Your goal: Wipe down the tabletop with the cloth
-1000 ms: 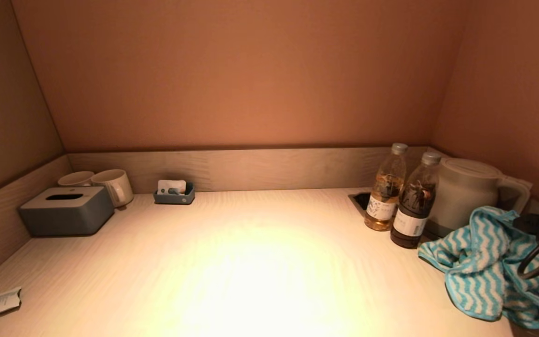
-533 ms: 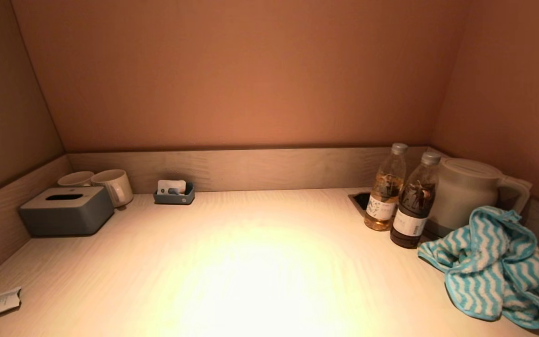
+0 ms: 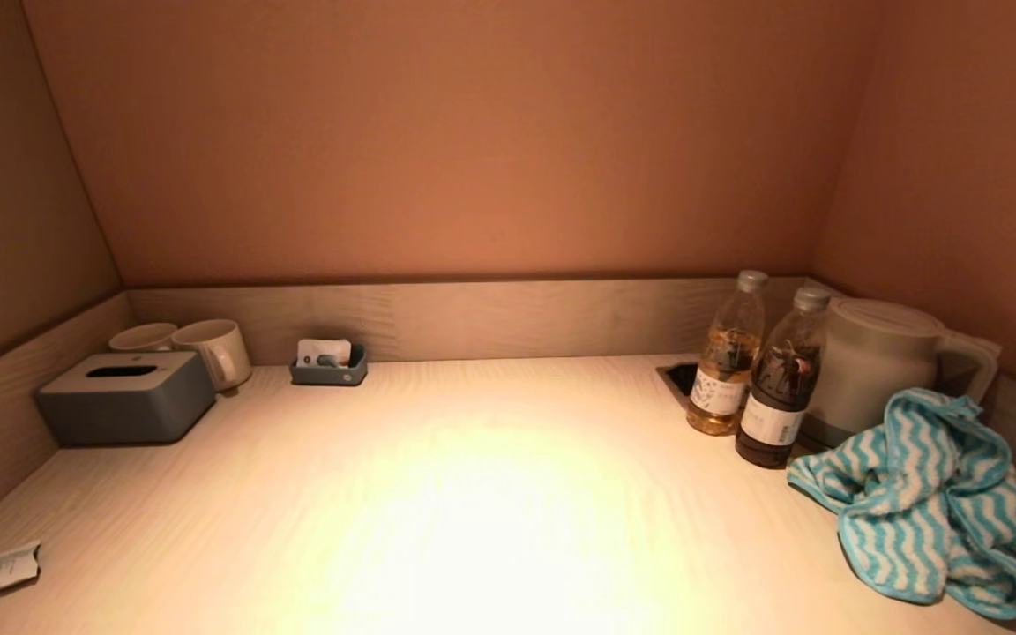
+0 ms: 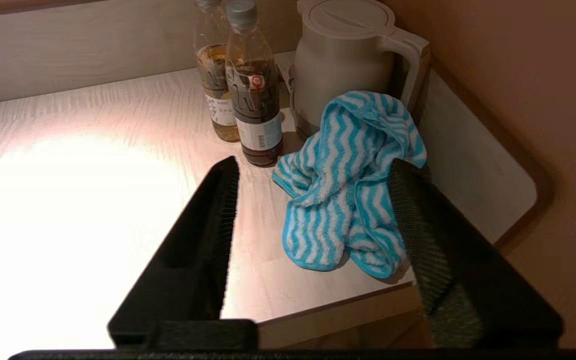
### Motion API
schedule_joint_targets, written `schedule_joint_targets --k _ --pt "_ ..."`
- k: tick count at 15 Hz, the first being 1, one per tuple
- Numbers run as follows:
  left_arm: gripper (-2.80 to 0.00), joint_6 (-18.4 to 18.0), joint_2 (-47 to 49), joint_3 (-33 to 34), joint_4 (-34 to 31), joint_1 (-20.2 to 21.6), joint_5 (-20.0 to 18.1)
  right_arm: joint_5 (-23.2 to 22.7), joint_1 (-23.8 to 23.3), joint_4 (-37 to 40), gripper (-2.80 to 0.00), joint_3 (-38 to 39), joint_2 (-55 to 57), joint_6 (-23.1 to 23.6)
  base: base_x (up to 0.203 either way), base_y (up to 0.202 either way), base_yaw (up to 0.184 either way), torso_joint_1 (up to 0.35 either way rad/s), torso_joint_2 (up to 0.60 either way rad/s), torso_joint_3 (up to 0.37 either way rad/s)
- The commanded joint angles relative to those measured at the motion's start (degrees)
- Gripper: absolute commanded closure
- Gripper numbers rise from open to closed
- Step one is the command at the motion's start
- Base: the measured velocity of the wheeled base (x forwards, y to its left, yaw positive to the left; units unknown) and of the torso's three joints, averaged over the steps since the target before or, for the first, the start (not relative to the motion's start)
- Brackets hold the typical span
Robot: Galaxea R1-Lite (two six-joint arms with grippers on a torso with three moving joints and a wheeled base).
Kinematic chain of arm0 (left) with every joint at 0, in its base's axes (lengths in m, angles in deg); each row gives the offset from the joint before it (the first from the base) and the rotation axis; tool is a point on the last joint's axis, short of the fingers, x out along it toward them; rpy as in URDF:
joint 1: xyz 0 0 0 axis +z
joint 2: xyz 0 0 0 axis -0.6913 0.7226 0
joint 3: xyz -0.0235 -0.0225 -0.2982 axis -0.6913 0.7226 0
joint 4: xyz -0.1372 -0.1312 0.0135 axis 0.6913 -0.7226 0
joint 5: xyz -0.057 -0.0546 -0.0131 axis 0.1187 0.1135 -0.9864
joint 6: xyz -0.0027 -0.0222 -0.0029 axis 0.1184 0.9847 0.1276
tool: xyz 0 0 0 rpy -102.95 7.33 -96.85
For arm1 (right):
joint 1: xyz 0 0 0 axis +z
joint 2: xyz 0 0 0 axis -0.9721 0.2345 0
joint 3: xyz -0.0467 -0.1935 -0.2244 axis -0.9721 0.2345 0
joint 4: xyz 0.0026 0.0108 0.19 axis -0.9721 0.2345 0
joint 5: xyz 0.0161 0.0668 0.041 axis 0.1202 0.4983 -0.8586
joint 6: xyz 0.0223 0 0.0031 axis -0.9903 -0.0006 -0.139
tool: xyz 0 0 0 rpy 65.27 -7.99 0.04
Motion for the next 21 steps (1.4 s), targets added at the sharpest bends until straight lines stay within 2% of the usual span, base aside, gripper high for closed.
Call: schedule_joint_targets --k 1,5,14,18,21 --pt "0.00 0.04 -0.02 0.00 0.00 0.02 0.00 -0.04 -0.02 0.09 0.00 0.00 0.00 -0.02 0.000 0.000 0.000 0.000 0.00 0.000" --pt "0.00 -0.04 -0.02 0.00 0.00 0.02 0.00 -0.72 0.04 0.18 0.00 -0.08 -1.29 -0.02 0.000 0.000 0.000 0.000 0.00 0.000" --pt "0.00 -0.04 -0.02 0.00 0.00 0.02 0.00 -8.38 0.35 4.67 0.00 2.14 -14.41 0.05 0.000 0.000 0.000 0.000 0.00 0.000" --pt "0.00 0.04 -0.02 0.00 0.00 0.02 0.00 -8.46 3.28 6.15 0.00 2.59 -19.24 0.03 0.000 0.000 0.000 0.000 0.00 0.000" --pt "0.00 0.04 -0.02 0.00 0.00 0.02 0.00 -7.29 9.16 7.44 0.00 2.16 -24.74 0.27 0.000 0.000 0.000 0.000 0.00 0.000"
